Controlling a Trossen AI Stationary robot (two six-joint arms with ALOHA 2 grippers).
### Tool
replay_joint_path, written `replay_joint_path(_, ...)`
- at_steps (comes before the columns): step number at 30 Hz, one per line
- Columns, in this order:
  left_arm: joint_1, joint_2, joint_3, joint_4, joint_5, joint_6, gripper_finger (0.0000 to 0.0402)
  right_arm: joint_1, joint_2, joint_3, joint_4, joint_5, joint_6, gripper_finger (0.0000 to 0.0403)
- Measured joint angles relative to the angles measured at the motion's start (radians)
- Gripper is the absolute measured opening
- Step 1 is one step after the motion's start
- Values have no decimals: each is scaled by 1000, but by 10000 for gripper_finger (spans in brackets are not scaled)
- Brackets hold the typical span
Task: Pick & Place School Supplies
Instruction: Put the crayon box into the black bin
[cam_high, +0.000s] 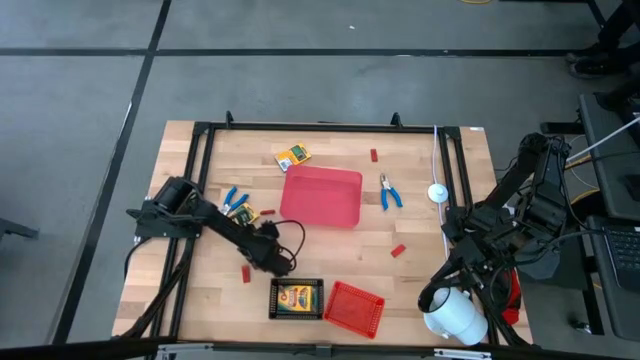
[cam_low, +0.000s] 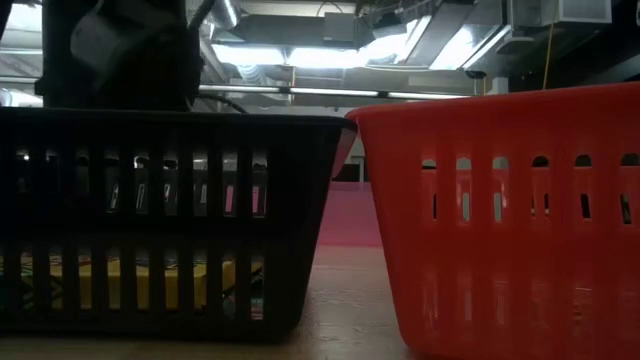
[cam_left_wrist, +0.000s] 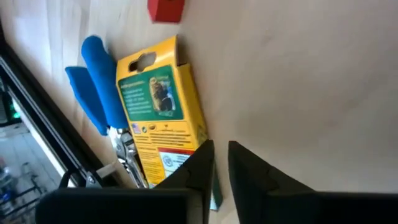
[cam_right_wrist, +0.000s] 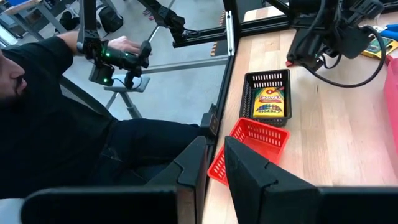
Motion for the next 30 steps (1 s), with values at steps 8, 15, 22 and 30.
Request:
replay_joint_path(8, 30, -3, -87, 35, -8, 1, 105, 0, 0, 0, 0, 7, 4, 62)
replay_joint_path(15, 37, 0, -94, -1, -25, -5, 127, -1, 0, 0, 0, 8, 4, 61)
replay_joint_path(22, 52, 3, -126, -48, -19, -17, 124, -1, 0, 0, 1, 7, 4, 61)
replay_joint_path(30, 66, 3, -146, -56, -22, -12, 101, -1, 0, 0, 0, 10, 5, 61)
